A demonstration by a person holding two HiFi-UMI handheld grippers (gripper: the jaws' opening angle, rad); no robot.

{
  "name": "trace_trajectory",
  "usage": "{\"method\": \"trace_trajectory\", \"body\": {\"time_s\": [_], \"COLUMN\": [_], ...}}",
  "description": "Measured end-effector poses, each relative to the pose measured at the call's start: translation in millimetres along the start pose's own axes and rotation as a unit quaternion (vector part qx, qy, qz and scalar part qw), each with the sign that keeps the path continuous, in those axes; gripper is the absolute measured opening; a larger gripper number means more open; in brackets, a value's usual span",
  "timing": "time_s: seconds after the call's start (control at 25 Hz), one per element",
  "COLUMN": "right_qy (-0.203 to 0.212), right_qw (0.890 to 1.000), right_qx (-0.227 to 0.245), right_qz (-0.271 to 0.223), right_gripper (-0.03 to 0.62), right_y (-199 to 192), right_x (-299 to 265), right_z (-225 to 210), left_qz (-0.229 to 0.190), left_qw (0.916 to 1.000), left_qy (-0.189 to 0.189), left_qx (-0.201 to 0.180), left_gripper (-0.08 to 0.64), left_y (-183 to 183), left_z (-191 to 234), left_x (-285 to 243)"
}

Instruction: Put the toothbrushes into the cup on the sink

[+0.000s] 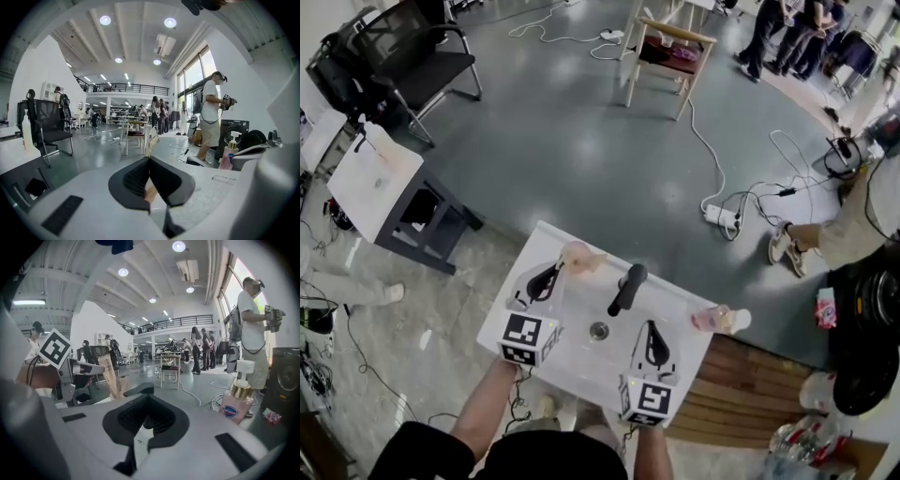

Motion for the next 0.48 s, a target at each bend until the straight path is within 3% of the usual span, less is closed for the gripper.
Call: {"method": "trace_trajectory", "body": {"time_s": [0.48], "right_qy": [0.005], "right_qw": [1.0], "right_qx": [-0.007], "right_qz": [0.023], "right_gripper": [-0.002], "right_y": [-23.6], "right_x": [-23.4], "right_z": [-16.9], "left_qz": [0.03], "left_qw": [0.9995], "left_qy": [0.008], "left_qx": [0.005], "left_gripper": [0.003], "left_y": [-30.5], "left_z": [2.7], "left_x": [-32.9]}}
Point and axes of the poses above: the fingertips, and each gripper's own axes: x backward along the fingers, z to its left, y out of its top, the point moved 6 cm from there along x, backward along the fingers, and after that the axes turned 1 degree about -z, right-handed, at the moved point
